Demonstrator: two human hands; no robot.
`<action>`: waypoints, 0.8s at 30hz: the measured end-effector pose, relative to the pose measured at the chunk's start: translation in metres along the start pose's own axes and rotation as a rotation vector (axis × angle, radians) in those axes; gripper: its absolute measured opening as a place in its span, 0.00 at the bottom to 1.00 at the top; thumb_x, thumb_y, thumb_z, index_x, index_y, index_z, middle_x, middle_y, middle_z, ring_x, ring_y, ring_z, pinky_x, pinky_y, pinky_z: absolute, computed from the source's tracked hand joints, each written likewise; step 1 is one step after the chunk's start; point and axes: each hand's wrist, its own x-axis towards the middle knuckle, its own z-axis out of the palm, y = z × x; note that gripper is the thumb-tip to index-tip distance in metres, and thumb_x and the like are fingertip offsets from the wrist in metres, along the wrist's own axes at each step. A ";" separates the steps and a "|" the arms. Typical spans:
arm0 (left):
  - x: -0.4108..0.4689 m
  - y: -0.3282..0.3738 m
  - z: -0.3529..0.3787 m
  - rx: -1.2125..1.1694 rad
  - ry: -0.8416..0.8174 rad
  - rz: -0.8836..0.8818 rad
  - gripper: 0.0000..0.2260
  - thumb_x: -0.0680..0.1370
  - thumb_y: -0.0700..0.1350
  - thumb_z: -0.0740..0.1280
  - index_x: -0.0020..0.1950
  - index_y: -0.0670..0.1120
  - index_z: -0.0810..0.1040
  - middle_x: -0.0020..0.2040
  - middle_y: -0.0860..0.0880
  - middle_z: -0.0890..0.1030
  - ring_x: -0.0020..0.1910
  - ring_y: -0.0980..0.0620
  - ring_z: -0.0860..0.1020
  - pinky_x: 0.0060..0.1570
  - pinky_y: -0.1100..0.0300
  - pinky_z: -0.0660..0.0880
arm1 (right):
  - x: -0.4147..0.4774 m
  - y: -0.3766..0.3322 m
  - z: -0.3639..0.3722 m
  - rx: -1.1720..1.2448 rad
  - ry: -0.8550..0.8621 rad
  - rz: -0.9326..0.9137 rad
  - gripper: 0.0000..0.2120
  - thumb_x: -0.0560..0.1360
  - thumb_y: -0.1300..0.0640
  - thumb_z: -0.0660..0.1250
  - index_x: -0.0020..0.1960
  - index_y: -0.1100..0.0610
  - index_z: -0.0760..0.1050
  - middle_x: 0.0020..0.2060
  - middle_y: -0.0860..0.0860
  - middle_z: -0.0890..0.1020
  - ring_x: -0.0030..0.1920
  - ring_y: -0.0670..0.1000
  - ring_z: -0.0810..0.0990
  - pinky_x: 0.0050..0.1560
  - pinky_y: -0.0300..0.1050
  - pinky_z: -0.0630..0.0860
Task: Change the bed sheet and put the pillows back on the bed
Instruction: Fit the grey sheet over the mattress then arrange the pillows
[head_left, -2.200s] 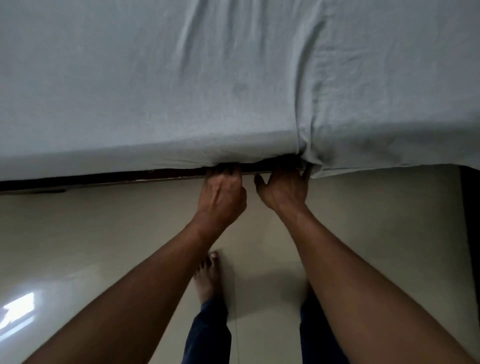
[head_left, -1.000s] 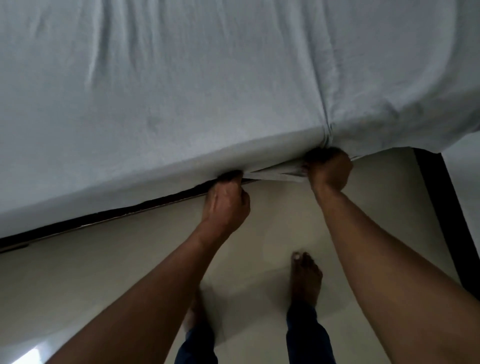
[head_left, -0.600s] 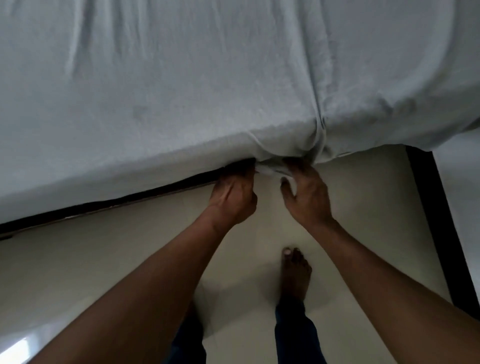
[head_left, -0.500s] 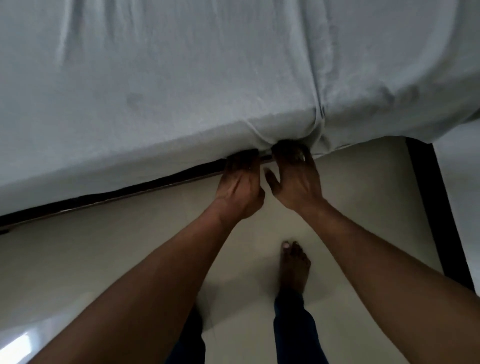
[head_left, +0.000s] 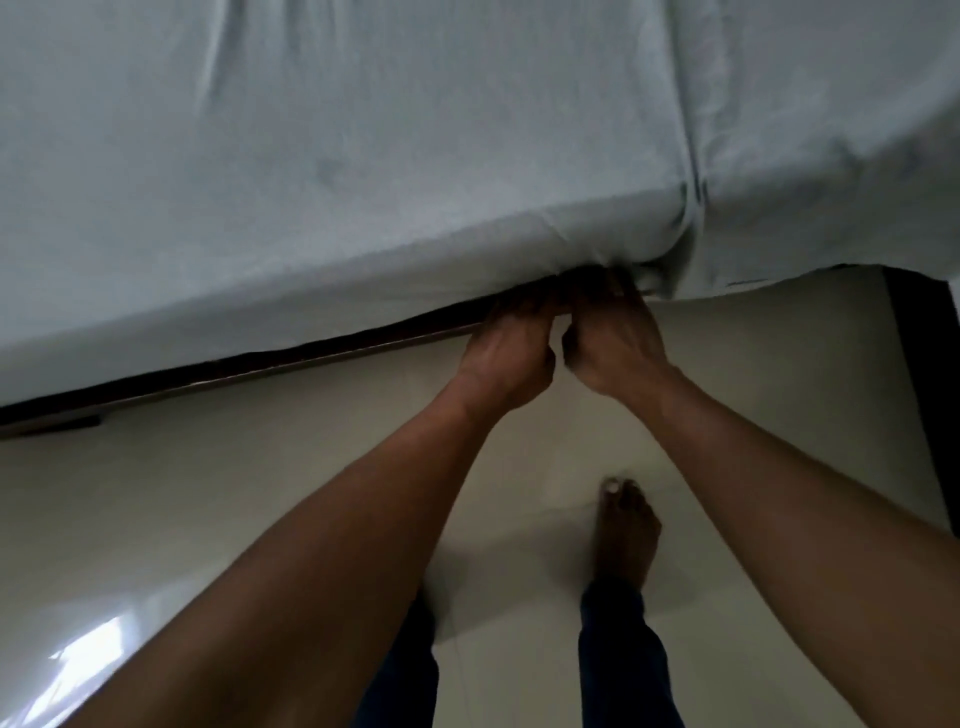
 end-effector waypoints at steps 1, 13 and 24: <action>-0.009 -0.001 -0.005 0.007 0.038 -0.018 0.32 0.70 0.38 0.64 0.75 0.46 0.69 0.70 0.42 0.75 0.66 0.38 0.74 0.60 0.48 0.76 | 0.014 -0.007 -0.004 -0.006 -0.016 0.076 0.22 0.72 0.59 0.61 0.64 0.59 0.78 0.60 0.61 0.82 0.62 0.64 0.78 0.64 0.58 0.74; -0.064 -0.109 -0.020 0.197 0.069 -0.365 0.34 0.75 0.57 0.57 0.73 0.35 0.69 0.69 0.33 0.73 0.69 0.31 0.70 0.73 0.36 0.60 | 0.003 -0.090 0.024 0.024 -0.097 -0.206 0.33 0.71 0.57 0.68 0.75 0.61 0.68 0.69 0.61 0.76 0.70 0.61 0.74 0.75 0.55 0.63; -0.140 -0.194 -0.069 0.252 0.139 -0.341 0.25 0.75 0.49 0.64 0.68 0.37 0.74 0.63 0.35 0.79 0.62 0.35 0.76 0.70 0.41 0.67 | -0.016 -0.181 0.034 0.046 -0.114 -0.235 0.36 0.70 0.58 0.69 0.76 0.63 0.66 0.73 0.61 0.71 0.73 0.61 0.70 0.79 0.52 0.55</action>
